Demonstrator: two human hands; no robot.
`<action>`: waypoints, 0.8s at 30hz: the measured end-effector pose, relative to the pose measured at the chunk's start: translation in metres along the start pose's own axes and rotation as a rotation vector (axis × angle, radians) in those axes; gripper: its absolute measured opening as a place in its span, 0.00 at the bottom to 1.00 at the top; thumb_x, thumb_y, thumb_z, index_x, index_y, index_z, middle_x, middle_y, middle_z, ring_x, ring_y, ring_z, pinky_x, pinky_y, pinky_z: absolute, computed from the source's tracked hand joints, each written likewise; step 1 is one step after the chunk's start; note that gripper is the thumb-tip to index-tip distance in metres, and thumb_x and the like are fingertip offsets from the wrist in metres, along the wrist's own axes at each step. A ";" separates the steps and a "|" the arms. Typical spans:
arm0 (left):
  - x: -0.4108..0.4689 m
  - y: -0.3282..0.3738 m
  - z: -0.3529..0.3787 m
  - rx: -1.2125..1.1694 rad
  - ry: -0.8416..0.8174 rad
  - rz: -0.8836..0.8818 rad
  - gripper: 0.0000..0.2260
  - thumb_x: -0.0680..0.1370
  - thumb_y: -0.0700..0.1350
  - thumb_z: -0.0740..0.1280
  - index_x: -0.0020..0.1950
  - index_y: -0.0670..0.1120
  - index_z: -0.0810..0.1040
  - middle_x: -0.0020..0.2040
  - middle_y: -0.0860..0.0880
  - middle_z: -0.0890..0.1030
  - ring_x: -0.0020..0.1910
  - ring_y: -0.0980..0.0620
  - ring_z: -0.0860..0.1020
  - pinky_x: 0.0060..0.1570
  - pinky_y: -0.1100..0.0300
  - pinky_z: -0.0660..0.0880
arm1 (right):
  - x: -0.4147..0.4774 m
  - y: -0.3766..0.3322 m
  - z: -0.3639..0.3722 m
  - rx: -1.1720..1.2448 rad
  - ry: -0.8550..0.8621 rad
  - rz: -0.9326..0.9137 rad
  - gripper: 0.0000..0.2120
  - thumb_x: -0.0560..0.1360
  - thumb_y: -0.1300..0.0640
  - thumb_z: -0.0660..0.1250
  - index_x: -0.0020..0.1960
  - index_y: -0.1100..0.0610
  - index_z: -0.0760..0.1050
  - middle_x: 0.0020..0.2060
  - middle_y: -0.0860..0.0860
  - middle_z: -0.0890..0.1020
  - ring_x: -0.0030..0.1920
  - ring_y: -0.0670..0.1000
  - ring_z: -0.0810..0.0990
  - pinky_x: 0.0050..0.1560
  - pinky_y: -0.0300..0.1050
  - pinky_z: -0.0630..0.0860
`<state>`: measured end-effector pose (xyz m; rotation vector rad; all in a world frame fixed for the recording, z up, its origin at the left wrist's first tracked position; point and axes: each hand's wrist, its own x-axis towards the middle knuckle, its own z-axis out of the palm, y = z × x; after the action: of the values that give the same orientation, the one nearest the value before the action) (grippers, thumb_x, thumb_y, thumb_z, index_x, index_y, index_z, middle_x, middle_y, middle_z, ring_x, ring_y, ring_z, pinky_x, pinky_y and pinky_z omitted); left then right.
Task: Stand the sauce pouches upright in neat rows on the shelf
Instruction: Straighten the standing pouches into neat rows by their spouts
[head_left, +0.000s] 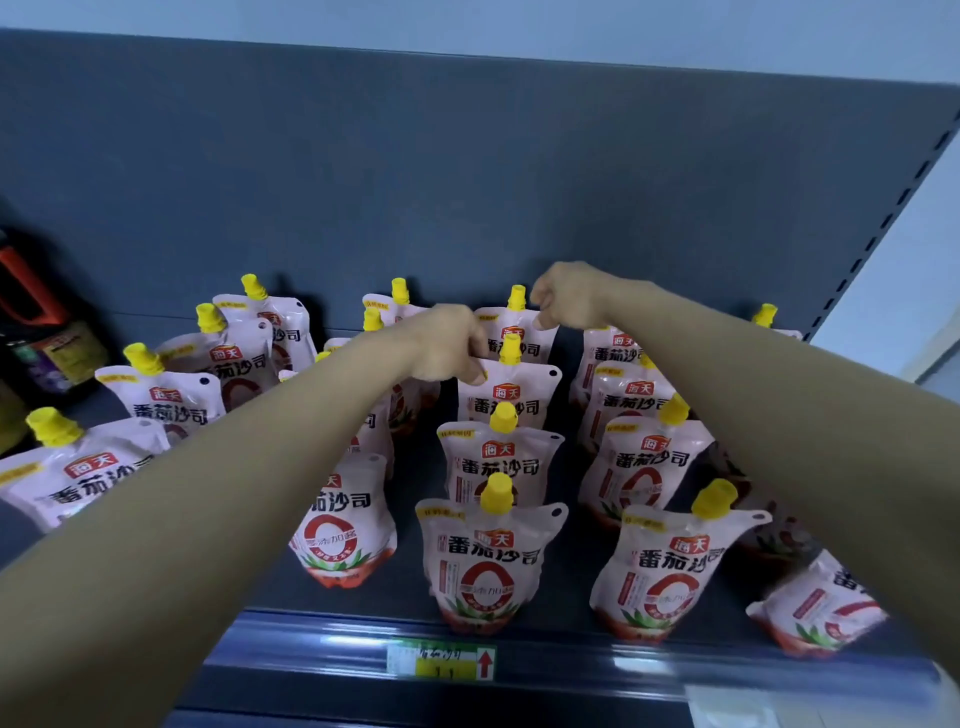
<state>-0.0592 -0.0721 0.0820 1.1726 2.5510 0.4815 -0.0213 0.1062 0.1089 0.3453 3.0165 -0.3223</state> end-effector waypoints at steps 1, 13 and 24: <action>0.002 0.000 0.002 0.000 -0.011 0.000 0.05 0.73 0.42 0.71 0.40 0.41 0.80 0.36 0.47 0.74 0.36 0.49 0.70 0.39 0.59 0.66 | 0.005 0.001 0.000 0.018 -0.012 -0.005 0.20 0.75 0.61 0.68 0.60 0.74 0.73 0.61 0.68 0.77 0.62 0.66 0.75 0.63 0.59 0.73; 0.014 -0.001 0.004 0.015 -0.031 -0.037 0.11 0.73 0.43 0.71 0.33 0.41 0.75 0.29 0.48 0.67 0.33 0.48 0.66 0.32 0.61 0.64 | 0.022 0.001 0.004 -0.004 -0.082 -0.014 0.16 0.76 0.60 0.68 0.57 0.72 0.77 0.50 0.69 0.81 0.36 0.56 0.73 0.35 0.42 0.69; 0.011 0.001 0.004 0.033 -0.022 -0.032 0.11 0.73 0.43 0.71 0.35 0.36 0.77 0.32 0.45 0.69 0.34 0.48 0.66 0.32 0.60 0.64 | 0.019 0.003 0.004 -0.035 -0.077 -0.043 0.18 0.77 0.59 0.67 0.59 0.73 0.75 0.59 0.68 0.78 0.55 0.68 0.78 0.48 0.49 0.76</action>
<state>-0.0641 -0.0624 0.0770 1.1396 2.5647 0.4185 -0.0390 0.1125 0.1025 0.2597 2.9534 -0.2793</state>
